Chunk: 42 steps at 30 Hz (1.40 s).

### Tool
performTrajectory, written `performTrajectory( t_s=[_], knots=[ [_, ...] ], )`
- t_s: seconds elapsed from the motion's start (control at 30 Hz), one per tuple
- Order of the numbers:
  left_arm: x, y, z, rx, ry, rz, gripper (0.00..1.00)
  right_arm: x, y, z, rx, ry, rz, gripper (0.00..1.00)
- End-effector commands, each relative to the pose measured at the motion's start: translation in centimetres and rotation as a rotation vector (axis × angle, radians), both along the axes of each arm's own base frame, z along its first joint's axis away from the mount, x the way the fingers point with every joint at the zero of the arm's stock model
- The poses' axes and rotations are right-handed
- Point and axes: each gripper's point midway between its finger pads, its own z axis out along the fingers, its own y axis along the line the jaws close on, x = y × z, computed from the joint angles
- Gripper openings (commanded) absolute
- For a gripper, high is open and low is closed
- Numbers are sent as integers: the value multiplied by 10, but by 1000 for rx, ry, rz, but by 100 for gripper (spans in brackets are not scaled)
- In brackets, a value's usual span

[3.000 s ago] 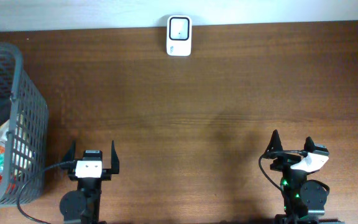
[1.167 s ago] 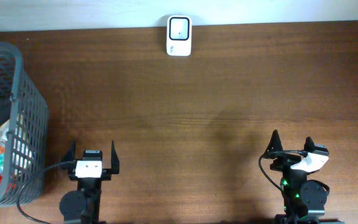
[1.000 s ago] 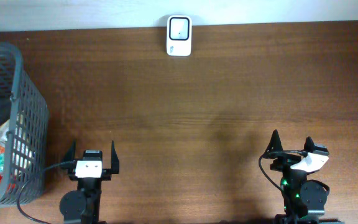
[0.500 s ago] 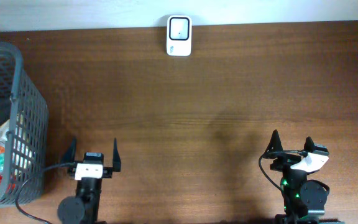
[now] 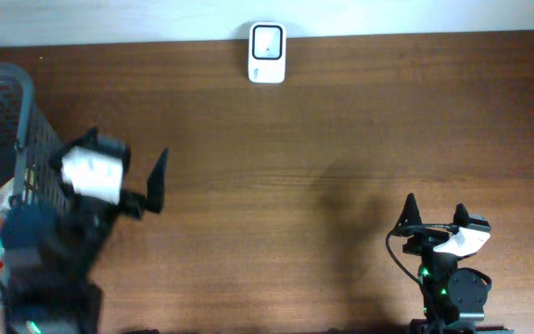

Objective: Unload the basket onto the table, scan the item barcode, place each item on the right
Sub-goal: 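Reach the left gripper into the basket and grasp the teal tissue pack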

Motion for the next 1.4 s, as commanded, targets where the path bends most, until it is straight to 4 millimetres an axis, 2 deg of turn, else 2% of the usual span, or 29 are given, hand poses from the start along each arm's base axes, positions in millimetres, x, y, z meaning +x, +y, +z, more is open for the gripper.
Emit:
performTrajectory(
  t_s=[0.0, 0.1, 0.17, 0.33, 0.4, 0.47, 0.57, 0.6, 0.73, 0.83, 0.9, 1.1, 1.17, 1.23, 1.37],
  knots=[
    [35, -5, 48, -9, 111, -43, 99, 0, 1, -3, -4, 7, 7, 99],
    [49, -4, 63, -20, 221, -45, 99, 0, 1, -3, -3, 7, 7, 99],
    [56, -5, 65, -28, 287, -49, 99, 0, 1, -3, -3, 7, 7, 99],
    [65, -4, 51, -41, 352, -49, 99, 0, 1, -3, -3, 7, 7, 99],
    [68, 3, 49, -29, 352, -6, 99, 0, 1, -3, -3, 7, 7, 99],
    [72, 29, 51, -87, 360, 159, 99, 0, 1, -3, -3, 7, 7, 99],
    [68, 86, 52, -262, 359, 489, 99, 0, 1, -3, -3, 7, 7, 99],
    [64, 99, 52, -307, 357, 554, 99, 0, 1, -3, -3, 7, 7, 99],
    [49, 148, 47, -464, 353, 750, 99, 0, 1, -3, -3, 7, 7, 98],
    [35, 177, 44, -535, 344, 858, 99, 0, 1, -3, -3, 7, 7, 99],
    [21, 200, 38, -583, 348, 948, 99, 0, 1, -3, -3, 7, 7, 99],
    [-22, 245, 19, -673, 383, 1154, 99, 0, 1, -3, -3, 7, 7, 99],
    [-38, 259, 7, -728, 398, 1258, 99, 0, 1, -3, -3, 7, 7, 99],
    [-49, 268, -12, -760, 437, 1322, 99, 0, 1, -3, -3, 7, 7, 99],
    [-59, 281, -63, -801, 537, 1399, 99, 0, 1, -3, -3, 7, 7, 99]
  ],
)
